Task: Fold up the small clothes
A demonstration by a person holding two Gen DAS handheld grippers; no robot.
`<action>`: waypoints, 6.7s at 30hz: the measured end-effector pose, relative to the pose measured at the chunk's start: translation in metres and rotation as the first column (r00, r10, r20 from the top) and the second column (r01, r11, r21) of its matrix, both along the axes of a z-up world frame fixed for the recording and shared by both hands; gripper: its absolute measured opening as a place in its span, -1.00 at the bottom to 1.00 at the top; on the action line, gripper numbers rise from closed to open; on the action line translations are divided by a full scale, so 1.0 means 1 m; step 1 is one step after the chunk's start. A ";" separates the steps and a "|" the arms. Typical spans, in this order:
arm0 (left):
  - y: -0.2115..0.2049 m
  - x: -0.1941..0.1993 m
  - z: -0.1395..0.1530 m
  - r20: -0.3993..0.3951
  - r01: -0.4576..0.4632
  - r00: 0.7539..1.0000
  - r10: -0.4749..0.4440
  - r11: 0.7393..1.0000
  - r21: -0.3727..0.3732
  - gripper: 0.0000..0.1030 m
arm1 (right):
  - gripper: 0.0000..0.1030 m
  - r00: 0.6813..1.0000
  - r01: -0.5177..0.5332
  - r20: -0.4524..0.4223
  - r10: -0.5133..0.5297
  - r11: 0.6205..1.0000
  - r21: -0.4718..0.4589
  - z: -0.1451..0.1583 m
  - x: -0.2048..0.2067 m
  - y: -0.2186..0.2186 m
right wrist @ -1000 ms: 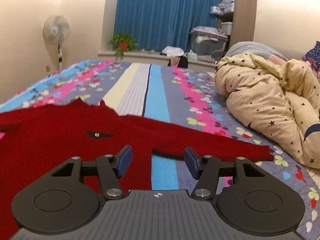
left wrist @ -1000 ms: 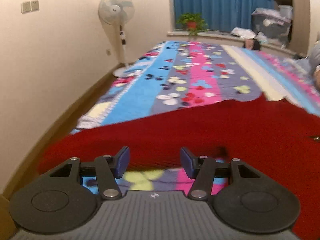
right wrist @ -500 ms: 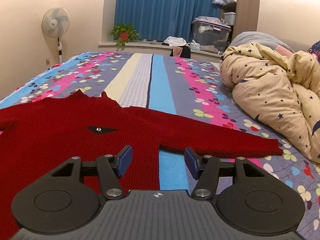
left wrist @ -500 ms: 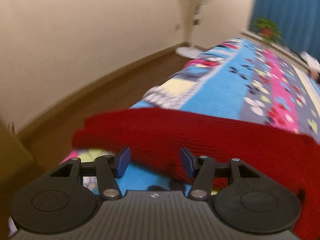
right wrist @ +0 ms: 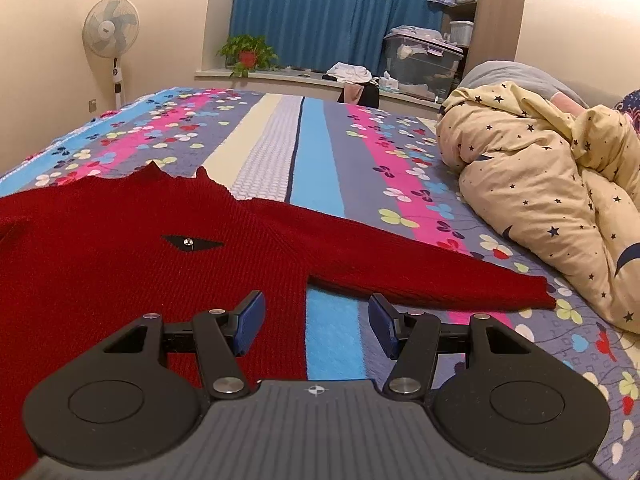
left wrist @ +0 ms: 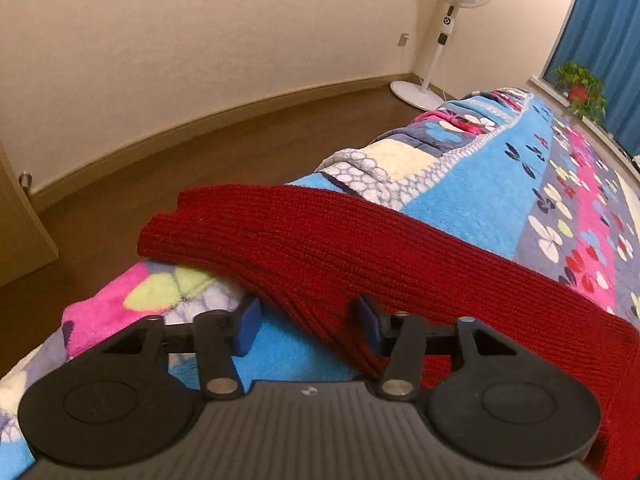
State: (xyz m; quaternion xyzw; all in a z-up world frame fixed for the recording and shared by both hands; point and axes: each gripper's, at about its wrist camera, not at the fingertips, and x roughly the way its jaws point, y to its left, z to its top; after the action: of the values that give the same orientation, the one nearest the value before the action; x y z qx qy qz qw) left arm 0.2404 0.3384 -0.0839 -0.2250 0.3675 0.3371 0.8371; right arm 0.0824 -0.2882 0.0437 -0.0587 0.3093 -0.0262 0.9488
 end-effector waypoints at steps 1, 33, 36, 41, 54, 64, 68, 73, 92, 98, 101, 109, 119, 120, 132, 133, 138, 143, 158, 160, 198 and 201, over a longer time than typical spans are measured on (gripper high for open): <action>-0.002 0.000 0.001 -0.003 0.004 1.000 -0.004 1.000 0.008 -0.12 | 0.15 1.000 0.001 -0.001 -0.001 1.000 -0.004 0.000 0.000 0.000; -0.473 0.016 0.015 0.084 0.839 0.443 -0.892 0.446 0.310 -0.24 | 0.14 0.996 0.027 -0.090 -0.025 0.999 0.019 -0.017 0.020 0.001; -0.435 -0.005 0.005 0.069 0.816 0.483 -0.873 0.478 0.325 -0.24 | 0.04 0.996 0.014 -0.089 -0.009 0.998 0.055 -0.016 0.024 -0.004; -0.370 -0.052 -0.009 0.004 0.743 0.583 -0.813 0.535 0.402 -0.24 | -0.70 0.999 -0.013 -0.042 0.020 0.988 0.152 -0.013 0.048 0.002; -0.360 -0.104 -0.052 -0.062 0.645 0.665 -0.744 0.530 0.550 -0.21 | 0.01 0.963 -0.264 0.046 0.266 0.964 -0.041 -0.050 0.124 0.125; -0.361 -0.097 -0.055 -0.032 0.655 0.657 -0.753 0.550 0.518 -0.21 | -0.64 0.949 -0.302 -0.027 0.314 0.883 -0.360 -0.090 0.174 0.182; -0.361 -0.094 -0.054 -0.040 0.655 0.659 -0.751 0.547 0.521 -0.21 | -0.80 0.975 -0.060 0.213 0.068 0.997 -0.043 -0.037 0.172 0.129; -0.363 -0.092 -0.055 -0.053 0.655 0.660 -0.750 0.539 0.530 -0.21 | -0.68 0.975 0.182 0.063 -0.211 0.934 0.308 -0.043 0.176 0.056; -0.368 -0.092 -0.056 -0.078 0.652 0.663 -0.744 0.524 0.547 -0.21 | -0.66 0.922 0.379 -0.301 -0.242 0.718 0.584 -0.089 0.186 -0.030; -0.369 -0.092 -0.056 -0.084 0.651 0.664 -0.743 0.519 0.553 -0.21 | -0.49 0.939 0.337 -0.100 -0.328 0.828 0.448 -0.045 0.157 -0.011; -0.371 -0.092 -0.057 -0.090 0.651 0.664 -0.742 0.515 0.557 -0.21 | -0.49 0.950 0.290 -0.035 -0.311 0.834 0.469 -0.043 0.154 -0.022; -0.373 -0.092 -0.057 -0.093 0.651 0.664 -0.742 0.513 0.560 -0.21 | -0.51 0.978 0.130 -0.199 -0.060 0.923 0.362 -0.069 0.177 -0.027; -0.373 -0.091 -0.057 -0.092 0.649 0.665 -0.741 0.513 0.562 -0.21 | -0.24 0.881 0.469 -0.141 -0.452 0.795 0.384 -0.068 0.158 -0.168; -0.373 -0.091 -0.057 -0.091 0.649 0.665 -0.741 0.513 0.562 -0.21 | -0.24 0.854 0.514 -0.149 -0.498 0.767 0.384 -0.071 0.156 -0.185; -0.375 -0.091 -0.057 -0.094 0.648 0.666 -0.740 0.511 0.565 -0.21 | 0.19 0.712 0.699 -0.230 -0.664 0.636 0.327 -0.115 0.150 -0.277; -0.375 -0.091 -0.057 -0.094 0.648 0.666 -0.740 0.511 0.565 -0.21 | 0.19 0.714 0.696 -0.230 -0.662 0.634 0.336 -0.117 0.153 -0.278; -0.375 -0.091 -0.057 -0.095 0.647 0.666 -0.740 0.510 0.566 -0.21 | -0.60 0.759 0.645 -0.193 -0.621 0.680 0.348 -0.115 0.167 -0.272; -0.376 -0.091 -0.058 -0.100 0.646 0.667 -0.738 0.506 0.571 -0.22 | -0.74 0.785 0.599 -0.027 -0.619 0.748 0.286 -0.080 0.176 -0.239; -0.375 -0.089 -0.057 -0.105 0.652 0.663 -0.741 0.504 0.566 -0.24 | -0.58 0.866 -0.500 0.086 0.492 0.855 0.140 -0.033 0.149 0.124; -0.372 -0.089 -0.056 -0.090 0.654 0.662 -0.744 0.514 0.555 -0.24 | -0.53 0.867 -0.491 0.017 0.498 0.847 0.205 -0.033 0.145 0.116; -0.364 0.105 -0.002 0.025 0.630 0.765 -0.644 0.756 0.178 -0.48 | 0.03 0.881 -0.148 -0.416 0.226 0.966 0.213 -0.069 0.141 0.025; -0.352 0.100 0.009 0.044 0.656 0.734 -0.677 0.725 0.210 -0.82 | 0.03 0.887 -0.137 -0.407 0.219 0.966 0.221 -0.067 0.142 0.022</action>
State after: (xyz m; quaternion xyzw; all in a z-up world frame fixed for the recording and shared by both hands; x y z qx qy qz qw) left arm 0.3408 -0.0138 -0.0747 -0.0204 0.3419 0.0314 0.9390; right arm 0.2247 -0.2660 -0.0237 -0.0022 0.5044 0.1039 0.8572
